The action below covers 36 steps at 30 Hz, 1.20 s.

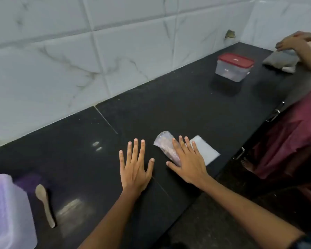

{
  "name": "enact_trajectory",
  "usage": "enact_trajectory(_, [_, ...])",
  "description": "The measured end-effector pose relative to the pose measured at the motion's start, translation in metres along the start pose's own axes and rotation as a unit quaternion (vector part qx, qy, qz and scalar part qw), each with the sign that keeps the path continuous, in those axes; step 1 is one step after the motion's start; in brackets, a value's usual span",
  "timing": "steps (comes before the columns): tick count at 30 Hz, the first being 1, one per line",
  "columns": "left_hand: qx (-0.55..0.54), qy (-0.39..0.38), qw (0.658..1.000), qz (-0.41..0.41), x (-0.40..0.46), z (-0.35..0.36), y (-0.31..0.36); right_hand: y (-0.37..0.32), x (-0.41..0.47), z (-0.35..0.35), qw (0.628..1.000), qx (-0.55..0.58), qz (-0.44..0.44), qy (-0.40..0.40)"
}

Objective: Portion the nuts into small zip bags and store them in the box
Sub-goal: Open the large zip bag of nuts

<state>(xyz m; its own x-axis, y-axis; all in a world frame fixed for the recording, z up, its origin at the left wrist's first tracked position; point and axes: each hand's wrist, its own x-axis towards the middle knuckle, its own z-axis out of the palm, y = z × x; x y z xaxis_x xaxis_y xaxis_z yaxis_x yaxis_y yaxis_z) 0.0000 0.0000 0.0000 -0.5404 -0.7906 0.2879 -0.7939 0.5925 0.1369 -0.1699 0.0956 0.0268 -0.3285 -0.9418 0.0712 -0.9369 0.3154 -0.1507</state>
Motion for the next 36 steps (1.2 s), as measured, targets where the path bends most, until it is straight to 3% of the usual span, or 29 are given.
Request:
enact_trajectory(6, [-0.009,-0.030,0.999,-0.012,0.000,0.001,0.004,-0.007,0.001,0.003,0.999,0.041,0.024,-0.026])
enact_trajectory(11, [-0.005,-0.030,0.999,-0.034,-0.005,0.002,-0.003,-0.021,0.006,0.002,0.997,0.068,0.035,-0.001])
enact_trajectory(17, [-0.003,-0.032,0.996,-0.081,-0.020,-0.006,-0.021,-0.060,0.016,-0.004,0.980,0.193,-0.003,-0.044])
enact_trajectory(23, [0.005,-0.020,0.984,-0.179,-0.045,-0.022,-0.057,-0.118,0.029,0.005,0.961,0.255,-0.054,-0.095])
enact_trajectory(27, [0.020,-0.008,0.969,-0.244,-0.065,-0.033,-0.081,-0.152,0.040,0.008,0.882,0.432,-0.012,-0.185])
enact_trajectory(31, [0.000,-0.031,0.955,-0.295,-0.077,-0.047,-0.092,-0.181,0.043,0.012,0.746,0.589,0.104,-0.294])
enact_trajectory(32, [-0.004,-0.044,0.953,-0.300,-0.078,-0.050,-0.093,-0.186,0.041,0.016,0.743,0.593,0.110,-0.290])
enact_trajectory(33, [-0.008,-0.057,0.952,-0.302,-0.080,-0.053,-0.094,-0.190,0.040,0.019,0.781,0.557,0.093,-0.265])
enact_trajectory(35, [-0.017,-0.066,0.949,-0.306,-0.081,-0.056,-0.094,-0.192,0.041,0.023,0.912,0.376,0.018,-0.161])
enact_trajectory(36, [-0.022,-0.063,0.948,-0.310,-0.080,-0.057,-0.094,-0.191,0.041,0.023,0.947,0.302,-0.011,-0.108])
